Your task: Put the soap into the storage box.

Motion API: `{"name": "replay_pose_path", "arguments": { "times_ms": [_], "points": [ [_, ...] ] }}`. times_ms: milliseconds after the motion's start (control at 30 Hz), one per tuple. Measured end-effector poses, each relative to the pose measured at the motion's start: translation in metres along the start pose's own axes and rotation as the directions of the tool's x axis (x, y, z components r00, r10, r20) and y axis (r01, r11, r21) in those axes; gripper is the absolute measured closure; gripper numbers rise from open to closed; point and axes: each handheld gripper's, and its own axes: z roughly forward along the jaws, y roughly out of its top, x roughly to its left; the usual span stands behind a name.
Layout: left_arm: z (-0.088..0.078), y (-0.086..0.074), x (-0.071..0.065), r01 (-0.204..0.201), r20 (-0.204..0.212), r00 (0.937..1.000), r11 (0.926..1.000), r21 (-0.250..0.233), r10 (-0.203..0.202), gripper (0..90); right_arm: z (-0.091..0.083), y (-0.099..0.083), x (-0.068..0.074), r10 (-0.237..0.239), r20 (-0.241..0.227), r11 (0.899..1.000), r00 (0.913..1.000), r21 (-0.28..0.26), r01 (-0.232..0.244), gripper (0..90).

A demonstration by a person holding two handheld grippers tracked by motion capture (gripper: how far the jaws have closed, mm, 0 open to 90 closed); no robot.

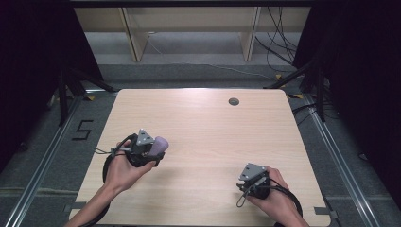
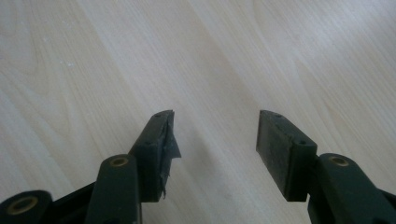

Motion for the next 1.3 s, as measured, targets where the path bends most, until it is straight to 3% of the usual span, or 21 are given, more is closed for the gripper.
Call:
{"name": "replay_pose_path", "arguments": {
  "times_ms": [367, 567, 633, 833, 933, 967, 1067, 1133, 1167, 1233, 1267, 1300],
  "points": [
    [-0.011, -0.007, 0.007, 0.047, -0.010, 0.9988, 0.9989, -0.005, -0.047, 49.6, -0.001, 0.000, -0.001, 0.010, -0.005, 1.000, 0.9999, -0.009, -0.010, 46.9],
    [-0.016, -0.011, 0.012, 0.043, -0.009, 0.9990, 0.9990, -0.007, -0.043, 49.6, -0.002, 0.001, 0.000, 0.040, -0.004, 0.999, 0.9992, -0.005, -0.040, 47.0],
    [-0.018, -0.013, 0.013, 0.064, -0.010, 0.9979, 0.9979, -0.007, -0.064, 49.6, -0.002, 0.001, 0.000, 0.055, -0.004, 0.999, 0.9985, -0.003, -0.055, 46.9],
    [-0.023, -0.016, 0.017, 0.073, -0.020, 0.9971, 0.9973, -0.004, -0.073, 49.6, -0.002, 0.001, -0.003, 0.026, -0.001, 1.000, 0.9997, -0.016, -0.026, 46.4],
    [-0.025, -0.019, 0.019, 0.092, -0.027, 0.9953, 0.9957, -0.007, -0.093, 49.7, -0.003, 0.001, -0.003, 0.029, 0.002, 0.999, 0.9996, -0.017, -0.029, 46.4],
    [-0.025, -0.019, 0.020, 0.085, -0.034, 0.9958, 0.9963, -0.013, -0.085, 49.7, -0.003, 0.001, -0.001, 0.063, 0.001, 0.998, 0.9980, -0.011, -0.063, 46.5],
    [-0.027, -0.020, 0.021, 0.090, -0.026, 0.9956, 0.9959, -0.008, -0.090, 49.6, -0.003, 0.001, -0.001, 0.068, -0.003, 0.998, 0.9977, -0.013, -0.068, 46.5],
    [-0.028, -0.021, 0.022, 0.099, -0.034, 0.9945, 0.9950, -0.008, -0.099, 49.6, -0.002, 0.001, -0.003, 0.044, -0.016, 0.999, 0.9989, -0.013, -0.044, 46.5],
    [-0.028, -0.022, 0.022, 0.114, -0.031, 0.9930, 0.9934, -0.006, -0.114, 49.7, -0.003, 0.001, -0.003, 0.052, 0.005, 0.998, 0.9986, -0.017, -0.052, 46.5],
    [-0.030, -0.023, 0.024, 0.104, -0.032, 0.9941, 0.9946, -0.006, -0.104, 49.7, -0.003, 0.002, -0.003, 0.054, -0.006, 0.998, 0.9985, -0.012, -0.054, 46.5],
    [-0.030, -0.024, 0.024, 0.108, -0.027, 0.9938, 0.9941, -0.010, -0.108, 49.7, -0.003, 0.002, -0.003, 0.060, -0.003, 0.998, 0.9982, -0.012, -0.060, 46.4],
    [-0.030, -0.025, 0.023, 0.138, -0.028, 0.9899, 0.9902, -0.019, -0.139, 49.7, -0.003, 0.002, -0.003, 0.061, -0.004, 0.998, 0.9981, -0.012, -0.061, 46.3]
  ]
}}
